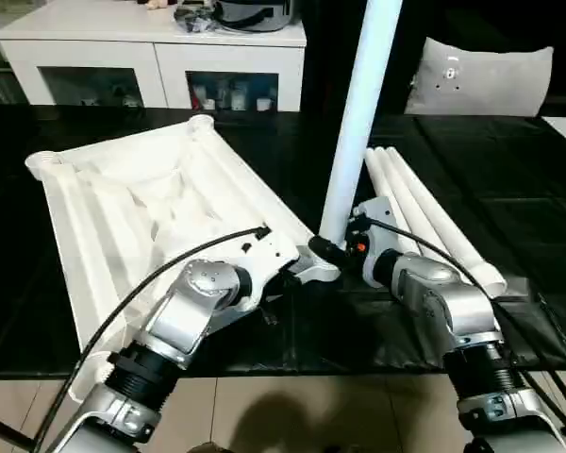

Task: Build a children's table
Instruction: Rotate leg to tighten

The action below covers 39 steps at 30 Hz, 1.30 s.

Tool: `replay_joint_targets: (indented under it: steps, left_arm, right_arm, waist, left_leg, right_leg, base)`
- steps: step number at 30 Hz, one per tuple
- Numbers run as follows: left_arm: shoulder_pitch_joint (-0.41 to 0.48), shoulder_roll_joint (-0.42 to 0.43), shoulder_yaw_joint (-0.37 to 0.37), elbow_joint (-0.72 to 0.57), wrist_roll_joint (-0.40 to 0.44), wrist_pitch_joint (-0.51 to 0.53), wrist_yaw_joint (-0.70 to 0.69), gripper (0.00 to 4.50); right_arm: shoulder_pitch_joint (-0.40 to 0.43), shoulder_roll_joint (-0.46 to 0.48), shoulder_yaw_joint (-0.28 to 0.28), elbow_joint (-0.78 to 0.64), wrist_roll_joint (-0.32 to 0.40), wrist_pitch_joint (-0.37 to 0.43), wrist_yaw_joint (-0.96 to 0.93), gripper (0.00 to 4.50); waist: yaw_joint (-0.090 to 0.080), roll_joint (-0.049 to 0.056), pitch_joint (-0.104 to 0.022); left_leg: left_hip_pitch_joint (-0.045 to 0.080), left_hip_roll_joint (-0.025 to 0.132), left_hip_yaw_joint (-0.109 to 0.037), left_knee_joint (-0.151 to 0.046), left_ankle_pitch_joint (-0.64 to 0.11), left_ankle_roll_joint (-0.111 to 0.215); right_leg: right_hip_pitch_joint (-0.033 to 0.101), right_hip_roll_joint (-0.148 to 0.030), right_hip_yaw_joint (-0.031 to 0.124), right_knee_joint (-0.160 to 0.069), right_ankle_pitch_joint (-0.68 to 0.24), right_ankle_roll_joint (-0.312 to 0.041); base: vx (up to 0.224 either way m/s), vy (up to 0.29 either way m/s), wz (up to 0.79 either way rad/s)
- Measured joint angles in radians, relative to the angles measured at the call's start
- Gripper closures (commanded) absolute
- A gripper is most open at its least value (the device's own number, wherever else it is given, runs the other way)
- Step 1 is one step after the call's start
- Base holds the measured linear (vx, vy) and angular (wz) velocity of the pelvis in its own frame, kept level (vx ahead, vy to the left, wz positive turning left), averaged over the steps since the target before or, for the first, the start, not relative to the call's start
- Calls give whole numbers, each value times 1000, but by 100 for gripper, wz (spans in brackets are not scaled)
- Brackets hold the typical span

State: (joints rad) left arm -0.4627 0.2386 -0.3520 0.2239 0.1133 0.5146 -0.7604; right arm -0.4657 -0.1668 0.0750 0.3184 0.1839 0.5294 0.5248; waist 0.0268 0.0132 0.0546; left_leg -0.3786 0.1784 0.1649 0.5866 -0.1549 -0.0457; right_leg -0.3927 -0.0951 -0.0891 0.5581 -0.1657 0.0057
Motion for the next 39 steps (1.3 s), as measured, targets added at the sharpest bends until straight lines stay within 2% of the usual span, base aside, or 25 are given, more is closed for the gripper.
replay_joint_targets:
  steps: [8,15,21,28,32,36,39]
  left_arm:
    - [-10,48,-14,11,0,-62,-42,450]
    - [-40,120,-28,63,-2,-179,-132,450]
    - [-55,176,-51,92,-8,-292,-233,450]
    - [-79,207,-80,135,-13,-403,-335,450]
    - [-91,214,-93,144,-13,-430,-376,450]
    - [-95,217,-99,147,-13,-449,-394,450]
    - [-96,218,-104,151,-13,-460,-407,450]
  right_arm:
    - [46,-34,13,-10,7,-19,64,73]
    - [114,-164,19,-95,43,-63,239,3]
    - [141,-267,24,-179,71,-74,389,3]
    - [141,-339,54,-195,86,-86,511,3]
    - [131,-348,81,-191,74,-126,538,3]
    - [117,-348,89,-188,80,-128,575,3]
    - [117,-348,90,-188,88,-127,602,30]
  waist:
    - [7,2,2]
    - [20,2,2]
    - [40,2,1]
    - [68,3,1]
    - [72,3,1]
    - [73,3,0]
    - [74,2,0]
  left_leg:
    - [-4,2,1,-3,0,0]
    - [-6,3,3,-2,0,0]
    - [-5,4,4,-3,0,0]
    - [-4,9,5,-5,-2,-5]
    - [-4,11,6,-5,-2,-5]
    - [-4,11,7,-3,-2,-5]
    - [-4,11,7,-2,-2,-5]
  right_leg:
    - [-5,0,-3,1,1,-1]
    - [-6,0,-1,3,7,-9]
    - [-7,1,-1,8,19,-12]
    - [-10,2,-2,20,19,-12]
    - [-10,3,-3,20,19,-12]
    - [-9,2,-3,20,18,-12]
    - [-9,2,-3,20,17,-10]
  base:
    - [0,0,0]
    - [0,0,0]
    - [0,0,0]
    - [0,0,0]
    - [0,0,0]
    - [0,0,0]
    - [0,0,0]
